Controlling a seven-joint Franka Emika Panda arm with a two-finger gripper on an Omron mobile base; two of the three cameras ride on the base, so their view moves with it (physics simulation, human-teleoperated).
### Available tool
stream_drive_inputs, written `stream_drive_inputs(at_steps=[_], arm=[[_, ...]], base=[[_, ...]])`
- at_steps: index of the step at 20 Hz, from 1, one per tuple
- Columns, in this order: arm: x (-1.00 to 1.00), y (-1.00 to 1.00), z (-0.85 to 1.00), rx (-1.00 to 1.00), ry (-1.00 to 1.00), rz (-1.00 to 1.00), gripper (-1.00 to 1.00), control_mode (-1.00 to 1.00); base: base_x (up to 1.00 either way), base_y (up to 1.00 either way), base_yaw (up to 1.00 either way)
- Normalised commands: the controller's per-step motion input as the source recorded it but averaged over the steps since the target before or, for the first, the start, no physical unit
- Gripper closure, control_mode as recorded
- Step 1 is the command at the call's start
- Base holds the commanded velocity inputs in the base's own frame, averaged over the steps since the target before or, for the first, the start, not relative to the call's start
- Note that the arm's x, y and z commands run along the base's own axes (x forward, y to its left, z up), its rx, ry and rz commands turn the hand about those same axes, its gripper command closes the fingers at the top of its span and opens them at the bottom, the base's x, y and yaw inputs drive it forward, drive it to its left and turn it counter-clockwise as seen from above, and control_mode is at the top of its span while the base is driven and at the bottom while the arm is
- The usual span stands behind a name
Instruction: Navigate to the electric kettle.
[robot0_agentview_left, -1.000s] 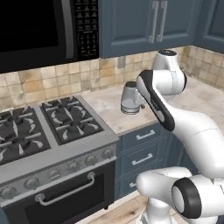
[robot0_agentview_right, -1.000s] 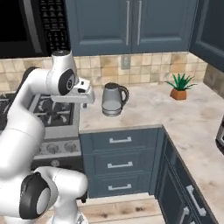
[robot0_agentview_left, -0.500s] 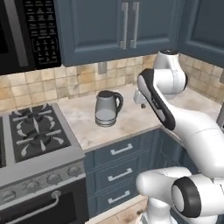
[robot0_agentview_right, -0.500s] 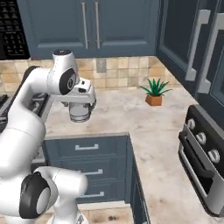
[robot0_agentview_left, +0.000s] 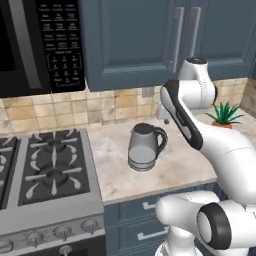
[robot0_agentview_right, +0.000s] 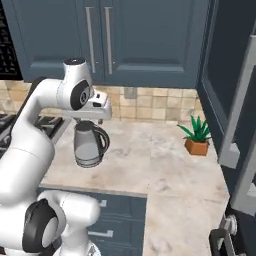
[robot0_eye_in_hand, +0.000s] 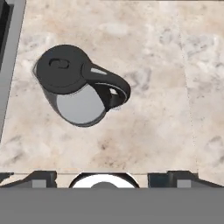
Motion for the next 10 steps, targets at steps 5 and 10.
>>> stream_drive_inputs(at_steps=[5, 10], arm=[[0.0, 0.0, 0.0, 0.0, 0.0, 0.0, -1.0, 1.0], [0.0, 0.0, 0.0, 0.0, 0.0, 0.0, -1.0, 1.0]], base=[[0.84, -0.26, 0.4], [0.97, -0.09, 0.21]])
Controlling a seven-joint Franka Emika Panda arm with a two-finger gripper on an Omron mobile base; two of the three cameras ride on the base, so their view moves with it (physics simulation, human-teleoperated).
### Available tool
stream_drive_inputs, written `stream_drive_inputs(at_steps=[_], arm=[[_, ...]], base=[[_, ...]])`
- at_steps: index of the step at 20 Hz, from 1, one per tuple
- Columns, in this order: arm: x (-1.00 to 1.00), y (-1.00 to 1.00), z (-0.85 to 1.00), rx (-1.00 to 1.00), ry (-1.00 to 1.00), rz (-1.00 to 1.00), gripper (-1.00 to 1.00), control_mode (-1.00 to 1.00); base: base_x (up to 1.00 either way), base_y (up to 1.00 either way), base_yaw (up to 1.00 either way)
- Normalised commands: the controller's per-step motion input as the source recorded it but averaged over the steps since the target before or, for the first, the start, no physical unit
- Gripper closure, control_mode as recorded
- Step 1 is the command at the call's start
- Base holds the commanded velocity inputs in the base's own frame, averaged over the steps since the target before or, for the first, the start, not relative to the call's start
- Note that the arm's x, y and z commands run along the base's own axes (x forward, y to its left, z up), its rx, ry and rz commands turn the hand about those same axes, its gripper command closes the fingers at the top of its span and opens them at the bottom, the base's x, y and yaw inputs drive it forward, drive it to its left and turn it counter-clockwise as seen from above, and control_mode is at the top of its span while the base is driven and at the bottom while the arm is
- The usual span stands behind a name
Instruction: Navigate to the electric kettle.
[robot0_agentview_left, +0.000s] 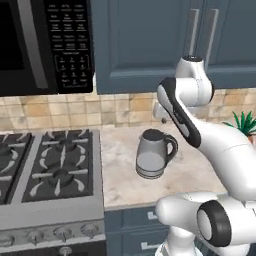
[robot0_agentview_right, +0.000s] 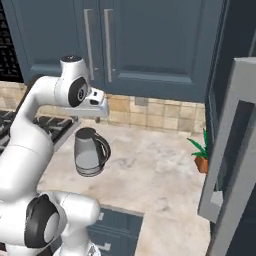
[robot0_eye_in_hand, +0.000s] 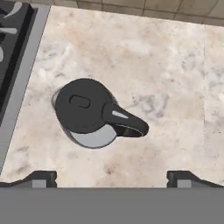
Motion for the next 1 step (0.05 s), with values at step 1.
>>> stream_drive_inputs(at_steps=[1], arm=[[0.0, 0.0, 0.0, 0.0, 0.0, 0.0, -1.0, 1.0]], base=[[0.85, 0.0, 0.0]])
